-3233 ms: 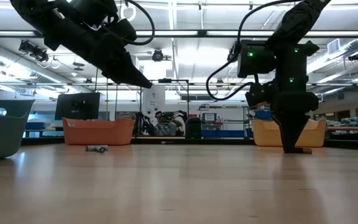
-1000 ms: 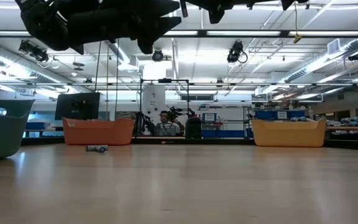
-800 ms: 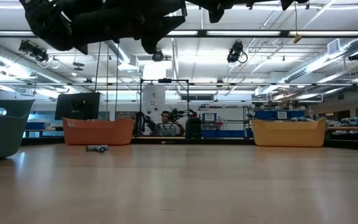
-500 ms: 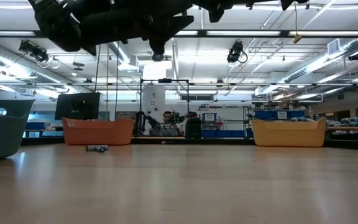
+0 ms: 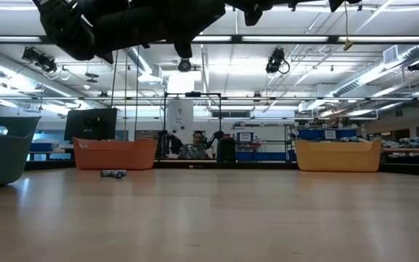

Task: Sort batteries
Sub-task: Put the small copper and black battery into the orange bin

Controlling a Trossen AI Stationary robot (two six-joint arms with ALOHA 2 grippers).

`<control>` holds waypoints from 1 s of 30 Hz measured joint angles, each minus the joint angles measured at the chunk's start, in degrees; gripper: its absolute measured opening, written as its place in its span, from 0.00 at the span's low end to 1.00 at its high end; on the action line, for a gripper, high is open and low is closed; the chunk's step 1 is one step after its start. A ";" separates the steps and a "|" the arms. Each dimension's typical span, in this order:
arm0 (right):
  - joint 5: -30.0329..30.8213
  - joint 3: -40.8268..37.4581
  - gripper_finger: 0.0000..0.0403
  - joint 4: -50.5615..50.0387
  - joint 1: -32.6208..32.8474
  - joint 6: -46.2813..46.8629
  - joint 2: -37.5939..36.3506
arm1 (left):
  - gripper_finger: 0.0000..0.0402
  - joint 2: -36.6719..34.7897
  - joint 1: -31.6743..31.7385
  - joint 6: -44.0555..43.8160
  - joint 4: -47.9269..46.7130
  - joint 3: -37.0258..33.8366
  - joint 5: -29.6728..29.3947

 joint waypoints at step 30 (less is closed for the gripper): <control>11.55 -0.07 0.41 0.56 1.18 -0.66 -4.28 | 0.09 -3.15 1.30 3.64 -7.17 -0.07 -3.95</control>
